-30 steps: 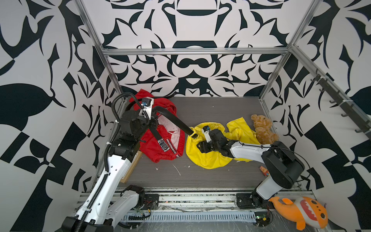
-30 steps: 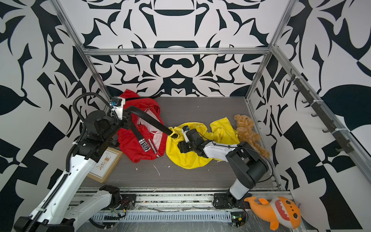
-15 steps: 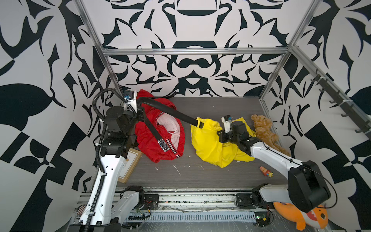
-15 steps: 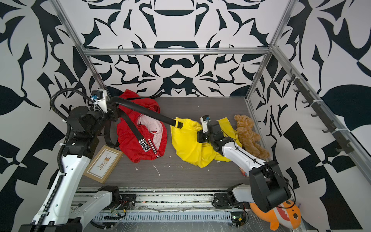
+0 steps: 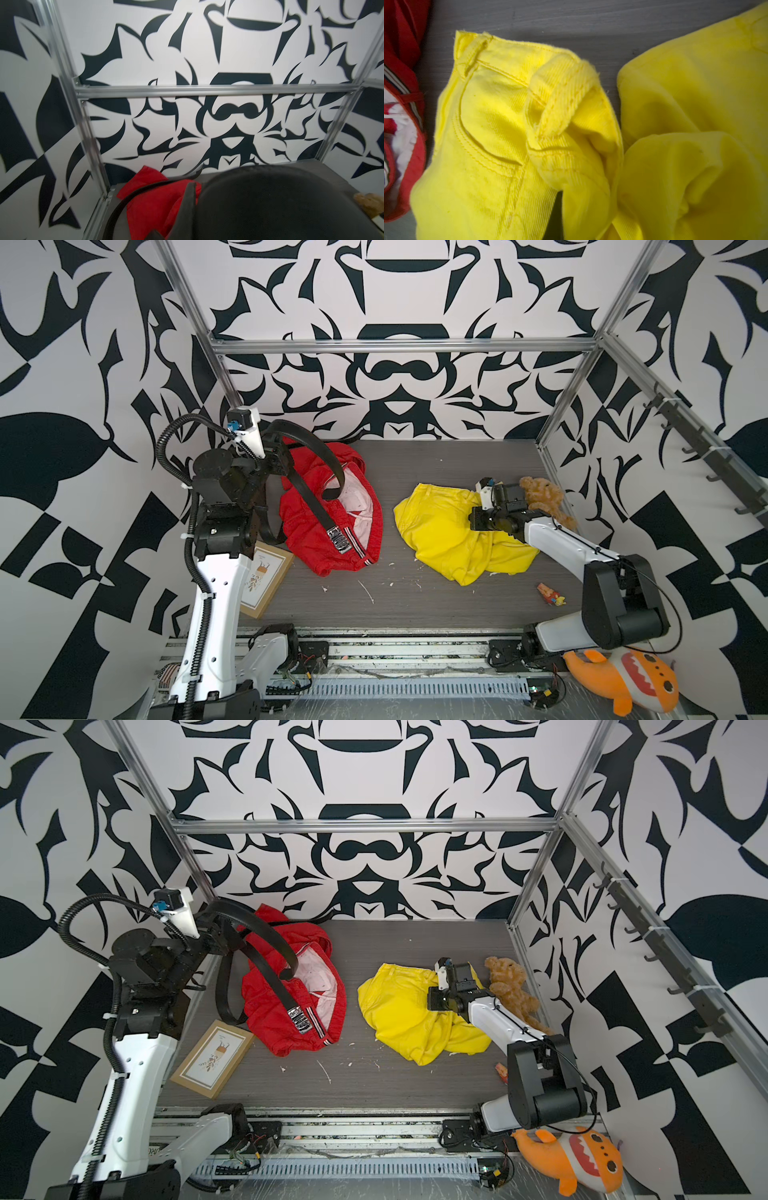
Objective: Remove the belt from the trousers
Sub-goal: Place the belt at the center of the board.
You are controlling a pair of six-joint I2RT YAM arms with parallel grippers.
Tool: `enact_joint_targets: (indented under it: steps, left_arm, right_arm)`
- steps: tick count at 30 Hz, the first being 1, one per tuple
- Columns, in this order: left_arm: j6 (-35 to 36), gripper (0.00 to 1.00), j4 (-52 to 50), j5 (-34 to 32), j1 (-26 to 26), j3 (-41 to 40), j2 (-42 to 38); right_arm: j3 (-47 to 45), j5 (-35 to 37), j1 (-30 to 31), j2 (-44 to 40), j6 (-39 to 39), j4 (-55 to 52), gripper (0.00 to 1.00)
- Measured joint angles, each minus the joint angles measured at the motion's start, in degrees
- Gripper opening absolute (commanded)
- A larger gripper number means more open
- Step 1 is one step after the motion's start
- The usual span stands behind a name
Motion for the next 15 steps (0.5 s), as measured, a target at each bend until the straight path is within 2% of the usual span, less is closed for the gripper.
enact_joint_targets:
  steps: [2, 7, 15]
  left_arm:
    - [0.4, 0.0, -0.2, 0.5, -4.5, 5.0, 2.4]
    - [2.8, 0.0, -2.8, 1.9, -19.0, 24.1, 13.7]
    - [4.3, 0.0, -2.4, 4.1, -31.3, 49.9, 34.6]
  right_arm:
    - [0.7, -1.2, 0.5, 0.8, 0.2, 0.2, 0.0]
    - [0.9, -3.2, 3.1, 2.1, 1.0, 0.2, 0.0]
    - [0.9, -4.7, 3.8, 2.3, 2.1, 1.1, 0.0]
